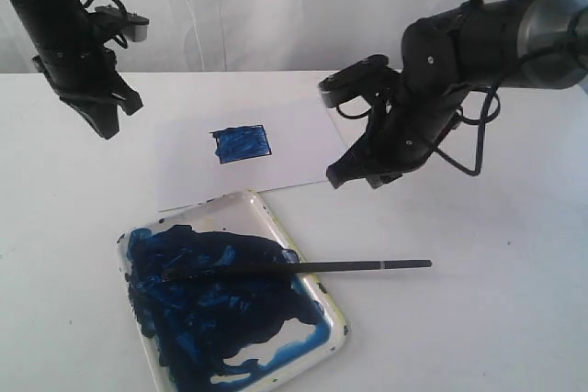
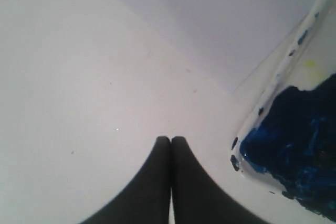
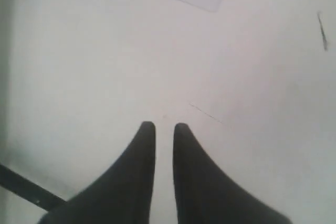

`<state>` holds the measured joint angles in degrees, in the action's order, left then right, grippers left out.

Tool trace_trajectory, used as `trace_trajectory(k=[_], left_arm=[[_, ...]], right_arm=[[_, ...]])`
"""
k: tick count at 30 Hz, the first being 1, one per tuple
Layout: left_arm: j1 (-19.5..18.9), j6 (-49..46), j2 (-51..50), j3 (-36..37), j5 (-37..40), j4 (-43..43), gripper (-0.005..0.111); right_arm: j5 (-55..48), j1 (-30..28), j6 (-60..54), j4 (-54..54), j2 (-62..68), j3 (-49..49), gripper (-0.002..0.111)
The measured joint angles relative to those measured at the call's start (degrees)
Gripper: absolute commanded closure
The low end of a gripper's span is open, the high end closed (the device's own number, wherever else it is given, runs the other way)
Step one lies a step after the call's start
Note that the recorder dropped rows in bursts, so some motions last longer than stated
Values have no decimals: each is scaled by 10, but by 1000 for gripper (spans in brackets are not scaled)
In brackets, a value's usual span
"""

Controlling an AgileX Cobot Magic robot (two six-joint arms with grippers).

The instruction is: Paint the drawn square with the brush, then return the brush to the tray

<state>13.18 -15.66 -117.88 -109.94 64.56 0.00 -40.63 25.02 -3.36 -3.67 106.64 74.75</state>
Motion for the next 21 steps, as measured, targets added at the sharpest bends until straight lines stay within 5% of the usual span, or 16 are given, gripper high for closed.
trace_trajectory(k=[10,15,21], left_arm=[[-55,90,52,88,0,17,107],[-142,92,125,203,-28,-38,107],[-186,92,176,303,-63,-24,107]], right_arm=[[-53,-119,29,66,0,0,108],[-84,-204,19,77,0,0,108],[-134,-209,-13,78,-1,0,108]])
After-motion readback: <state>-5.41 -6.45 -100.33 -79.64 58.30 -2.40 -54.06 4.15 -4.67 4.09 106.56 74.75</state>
